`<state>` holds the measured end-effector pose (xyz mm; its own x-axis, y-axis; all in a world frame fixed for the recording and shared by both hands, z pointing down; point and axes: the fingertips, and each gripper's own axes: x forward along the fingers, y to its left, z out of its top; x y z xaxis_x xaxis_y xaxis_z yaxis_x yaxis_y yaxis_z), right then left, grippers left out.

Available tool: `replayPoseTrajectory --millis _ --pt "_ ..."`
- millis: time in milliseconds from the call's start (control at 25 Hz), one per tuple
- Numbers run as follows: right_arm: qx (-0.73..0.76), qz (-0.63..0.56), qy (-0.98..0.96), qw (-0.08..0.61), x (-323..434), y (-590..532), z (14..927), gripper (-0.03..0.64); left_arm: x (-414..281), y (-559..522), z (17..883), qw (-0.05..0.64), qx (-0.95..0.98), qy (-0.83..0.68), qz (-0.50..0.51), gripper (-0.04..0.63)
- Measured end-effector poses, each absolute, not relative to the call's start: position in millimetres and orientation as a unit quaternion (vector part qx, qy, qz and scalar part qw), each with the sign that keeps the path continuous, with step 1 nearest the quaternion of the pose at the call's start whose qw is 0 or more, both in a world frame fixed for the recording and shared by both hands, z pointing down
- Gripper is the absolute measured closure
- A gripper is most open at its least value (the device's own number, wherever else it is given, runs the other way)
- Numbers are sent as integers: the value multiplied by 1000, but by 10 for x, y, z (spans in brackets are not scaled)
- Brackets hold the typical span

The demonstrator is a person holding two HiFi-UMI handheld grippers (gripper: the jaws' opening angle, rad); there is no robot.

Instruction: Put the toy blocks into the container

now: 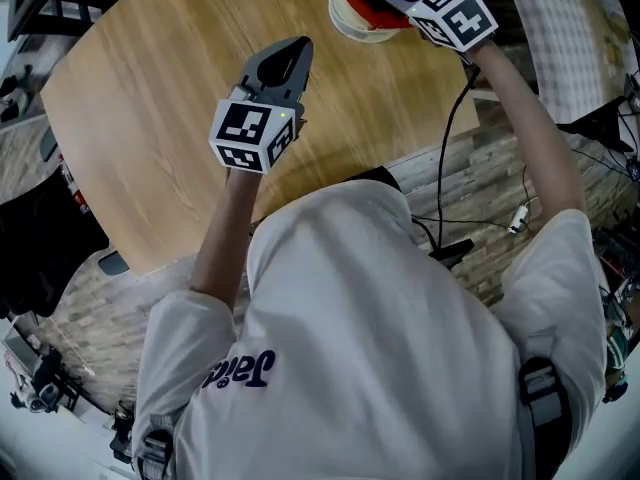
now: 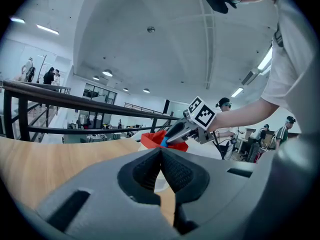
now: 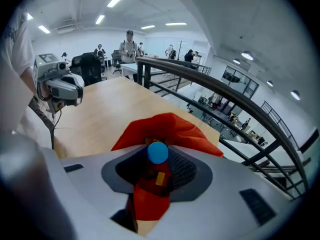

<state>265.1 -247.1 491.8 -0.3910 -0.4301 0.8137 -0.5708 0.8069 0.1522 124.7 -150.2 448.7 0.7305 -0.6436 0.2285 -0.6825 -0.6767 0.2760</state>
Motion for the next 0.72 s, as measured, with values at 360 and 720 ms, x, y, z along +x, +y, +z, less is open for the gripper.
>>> replayPoseTrajectory --millis 360,720 --pt "298 79 -820 483 2510 -2569 4958 434 1048 -1526 4460 170 905 -386 48 589" --pt "394 63 -880 258 1579 -2114 4023 458 560 -1458 4070 143 893 -427 15 589"
